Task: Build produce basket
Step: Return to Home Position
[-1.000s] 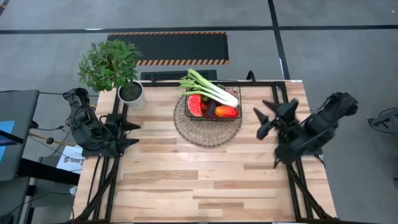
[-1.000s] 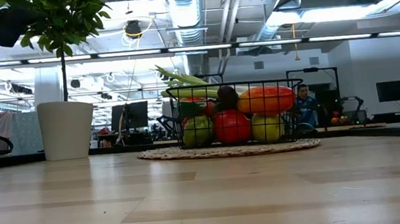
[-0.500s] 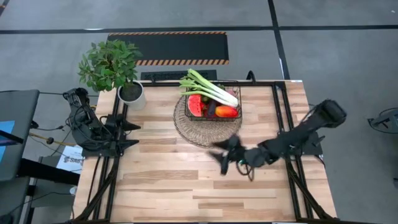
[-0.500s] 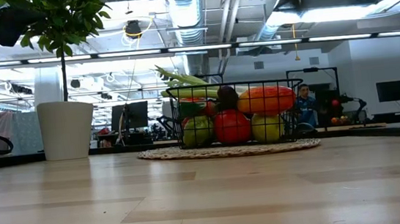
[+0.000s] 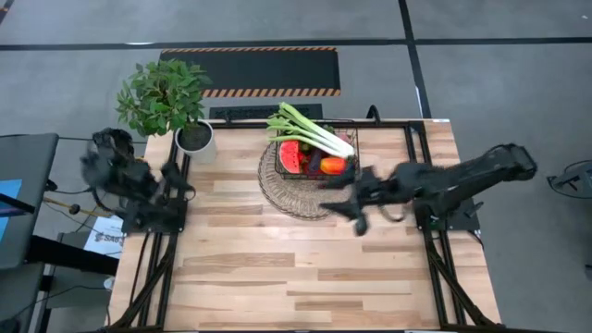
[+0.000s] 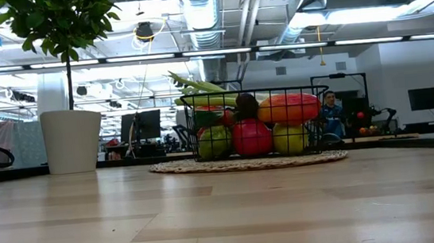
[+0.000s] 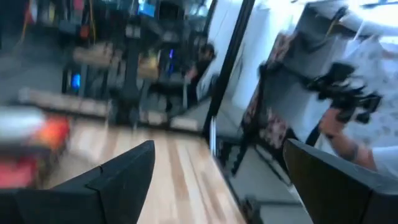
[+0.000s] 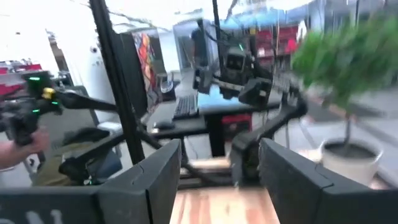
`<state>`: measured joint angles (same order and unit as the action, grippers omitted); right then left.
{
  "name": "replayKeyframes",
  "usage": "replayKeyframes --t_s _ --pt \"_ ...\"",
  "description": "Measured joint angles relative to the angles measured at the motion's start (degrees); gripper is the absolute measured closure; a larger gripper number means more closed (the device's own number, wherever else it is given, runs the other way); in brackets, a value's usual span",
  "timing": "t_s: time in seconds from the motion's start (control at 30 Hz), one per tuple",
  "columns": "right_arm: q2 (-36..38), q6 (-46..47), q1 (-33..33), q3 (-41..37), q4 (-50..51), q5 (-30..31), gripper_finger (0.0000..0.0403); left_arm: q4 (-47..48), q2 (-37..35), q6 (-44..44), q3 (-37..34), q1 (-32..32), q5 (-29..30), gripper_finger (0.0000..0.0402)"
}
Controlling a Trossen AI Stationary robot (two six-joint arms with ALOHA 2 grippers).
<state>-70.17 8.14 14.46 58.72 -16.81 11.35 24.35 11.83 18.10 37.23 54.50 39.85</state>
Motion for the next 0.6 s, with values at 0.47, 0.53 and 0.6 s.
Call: replayKeyframes --t_s 0.47,0.53,0.6 --pt "27.3 -2.9 3.1 -21.7 -0.1 9.0 0.0168 10.9 -11.1 -5.2 1.7 -0.2 -7.9 0.006" --pt "30.5 -1.7 3.2 -27.3 -5.3 9.6 0.0168 8.7 -11.2 -5.8 0.5 0.3 -9.5 0.006" --pt "33.3 -0.9 3.3 -33.2 -10.2 9.7 0.0168 8.1 -11.7 -6.8 -1.6 0.6 -10.0 0.006"
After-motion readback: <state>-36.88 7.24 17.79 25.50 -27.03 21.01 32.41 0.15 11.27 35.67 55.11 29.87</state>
